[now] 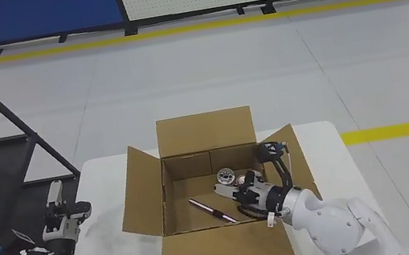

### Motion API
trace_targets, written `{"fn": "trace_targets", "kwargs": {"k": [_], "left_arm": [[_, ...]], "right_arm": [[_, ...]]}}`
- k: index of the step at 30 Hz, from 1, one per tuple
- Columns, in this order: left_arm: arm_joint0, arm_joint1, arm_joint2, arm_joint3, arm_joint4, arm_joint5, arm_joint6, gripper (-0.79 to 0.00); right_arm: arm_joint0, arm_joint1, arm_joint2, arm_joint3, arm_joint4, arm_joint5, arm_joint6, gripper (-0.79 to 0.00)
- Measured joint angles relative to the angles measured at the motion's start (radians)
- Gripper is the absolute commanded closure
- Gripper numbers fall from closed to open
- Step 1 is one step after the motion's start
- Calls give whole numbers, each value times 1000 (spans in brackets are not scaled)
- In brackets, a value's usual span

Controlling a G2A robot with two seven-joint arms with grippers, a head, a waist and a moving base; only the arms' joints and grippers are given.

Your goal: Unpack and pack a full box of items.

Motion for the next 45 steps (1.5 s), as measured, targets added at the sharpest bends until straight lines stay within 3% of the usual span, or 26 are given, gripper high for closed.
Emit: {"fn": "trace_targets", "kwargs": {"k": [13, 16, 18, 23, 27, 35, 45], "left_arm": [[6, 1, -26, -1, -9, -9, -10, -785], [6, 1, -26, -1, -9, -9, -10, -785], [6, 1, -26, -1, -9, -9, -10, -785], [6, 1, -26, -1, -9, -9, -10, -785], [6, 1, -26, -1, -9, -9, -10, -785], [6, 1, -26, -1, -9, -9, -10, -785], [6, 1, -26, -1, -9, -9, -10, -785]], "right_arm": [[16, -2, -19, 11, -20, 15, 8, -785], [41, -4, -80, 47, -141, -41, 24, -785], [79, -15, -133, 54, -235, 7, 59, -785], [175, -31, -199, 115, -330, 238, 186, -785], [253, -45, -245, 168, -407, 311, 310, -785], [381, -78, -315, 292, -440, 291, 468, -785], [469, -123, -359, 467, -398, 239, 468, -785]]}}
